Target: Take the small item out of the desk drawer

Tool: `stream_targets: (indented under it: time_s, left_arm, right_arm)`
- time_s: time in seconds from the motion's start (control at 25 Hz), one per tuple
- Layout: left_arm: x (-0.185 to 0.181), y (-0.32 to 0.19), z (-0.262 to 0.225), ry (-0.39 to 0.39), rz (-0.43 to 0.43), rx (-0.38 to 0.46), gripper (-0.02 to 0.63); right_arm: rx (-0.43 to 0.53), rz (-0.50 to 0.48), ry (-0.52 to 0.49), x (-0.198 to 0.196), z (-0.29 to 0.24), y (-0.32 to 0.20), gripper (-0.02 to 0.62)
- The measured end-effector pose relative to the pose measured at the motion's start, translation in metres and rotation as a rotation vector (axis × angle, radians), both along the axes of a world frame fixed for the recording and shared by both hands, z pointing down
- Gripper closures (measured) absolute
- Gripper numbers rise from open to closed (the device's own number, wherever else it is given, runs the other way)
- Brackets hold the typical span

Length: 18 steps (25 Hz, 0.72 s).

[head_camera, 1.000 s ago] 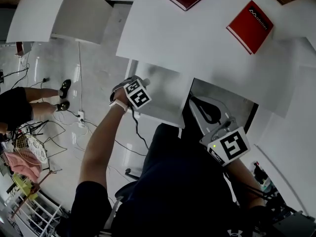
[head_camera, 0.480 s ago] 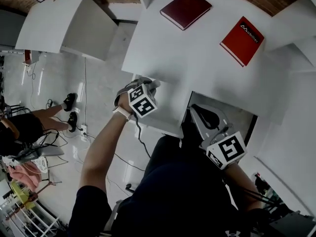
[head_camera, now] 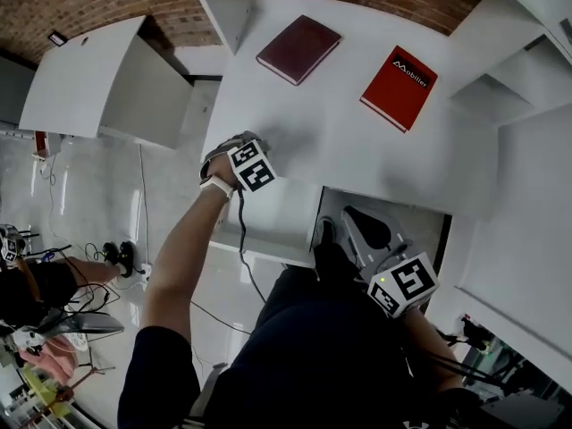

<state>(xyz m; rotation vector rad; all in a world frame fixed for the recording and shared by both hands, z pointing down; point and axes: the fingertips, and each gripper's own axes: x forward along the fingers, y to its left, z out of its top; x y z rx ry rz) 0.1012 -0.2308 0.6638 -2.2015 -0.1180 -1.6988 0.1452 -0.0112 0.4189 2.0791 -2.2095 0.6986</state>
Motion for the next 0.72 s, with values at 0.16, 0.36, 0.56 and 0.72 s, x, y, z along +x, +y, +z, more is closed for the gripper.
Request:
stream_targets:
  time_s: [0.16, 0.36, 0.56, 0.72]
  left_arm:
    - [0.012, -0.011, 0.013, -0.056, 0.04, 0.06, 0.466]
    - [0.023, -0.018, 0.029, -0.095, 0.056, 0.087, 0.466]
    - [0.033, -0.018, 0.032, -0.07, 0.04, 0.096, 0.458]
    - [0.033, -0.016, 0.032, -0.034, 0.022, 0.088, 0.393]
  right_arm:
    - [-0.008, 0.046, -0.004, 0.008, -0.003, 0.013, 0.592]
    - [-0.018, 0.073, -0.012, 0.014, 0.001, 0.026, 0.592]
    - [-0.021, 0.071, -0.021, 0.016, 0.001, 0.03, 0.592]
    - [-0.018, 0.064, -0.024, 0.018, 0.004, 0.03, 0.592]
